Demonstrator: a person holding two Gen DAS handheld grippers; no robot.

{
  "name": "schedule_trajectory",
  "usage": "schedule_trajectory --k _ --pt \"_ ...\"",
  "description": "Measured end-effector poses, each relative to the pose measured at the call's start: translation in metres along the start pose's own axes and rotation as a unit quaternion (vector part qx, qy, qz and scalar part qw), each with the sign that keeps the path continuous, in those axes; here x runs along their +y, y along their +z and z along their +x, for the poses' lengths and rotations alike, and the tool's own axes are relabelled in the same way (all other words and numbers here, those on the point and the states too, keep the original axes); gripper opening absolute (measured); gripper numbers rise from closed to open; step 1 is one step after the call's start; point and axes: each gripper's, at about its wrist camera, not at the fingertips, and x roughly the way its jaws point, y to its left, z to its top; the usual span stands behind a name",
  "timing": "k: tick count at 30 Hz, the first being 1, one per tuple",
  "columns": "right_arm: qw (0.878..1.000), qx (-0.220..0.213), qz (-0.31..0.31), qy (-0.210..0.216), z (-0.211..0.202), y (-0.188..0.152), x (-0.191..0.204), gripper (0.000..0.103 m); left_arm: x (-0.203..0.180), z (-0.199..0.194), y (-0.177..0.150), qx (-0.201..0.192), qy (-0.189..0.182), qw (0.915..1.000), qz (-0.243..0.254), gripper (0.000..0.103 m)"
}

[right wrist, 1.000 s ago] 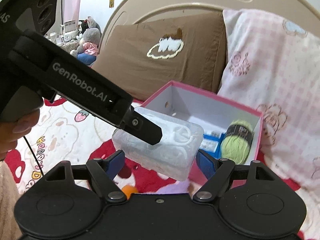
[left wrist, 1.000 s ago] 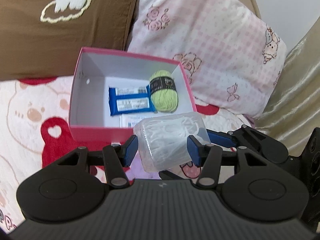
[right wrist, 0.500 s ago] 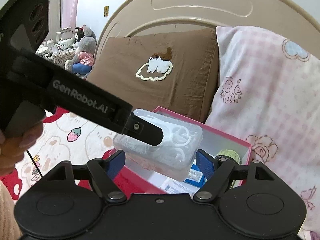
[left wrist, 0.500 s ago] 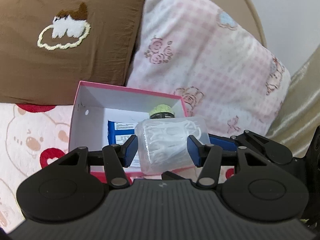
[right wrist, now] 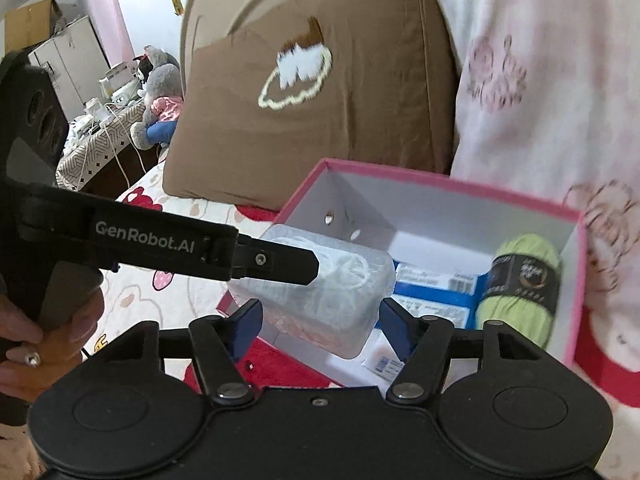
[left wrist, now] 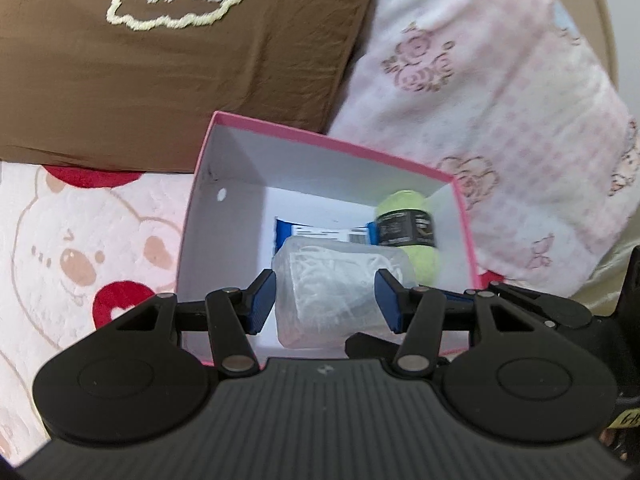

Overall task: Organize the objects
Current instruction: 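Lower the floss-pick case beside the blue pack and open the left gripper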

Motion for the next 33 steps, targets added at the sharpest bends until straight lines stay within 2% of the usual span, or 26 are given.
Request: schedule_trajectory --k 5,11,21,27,33 --pt "0.998 0.019 0.054 0.030 0.027 -0.007 -0.023 0.065 0.003 0.023 -0.002 0.018 0.017 0.9996 0.011 0.052" --pt "0.995 0.035 0.080 0.038 0.045 -0.022 -0.036 0.065 -0.002 0.043 -0.008 0.031 0.035 0.9984 0.031 0.050" --pt "0.990 0.060 0.117 0.055 0.073 -0.030 -0.061 0.064 -0.007 0.068 -0.019 0.022 0.066 0.9943 0.081 0.049" --pt "0.989 0.076 0.111 0.060 0.088 -0.035 -0.061 0.064 -0.008 0.074 -0.023 0.030 0.086 0.9908 0.100 0.047" --pt "0.990 0.076 0.099 0.067 0.091 -0.033 -0.060 0.064 -0.006 0.074 -0.022 0.031 0.095 0.9897 0.103 0.045"
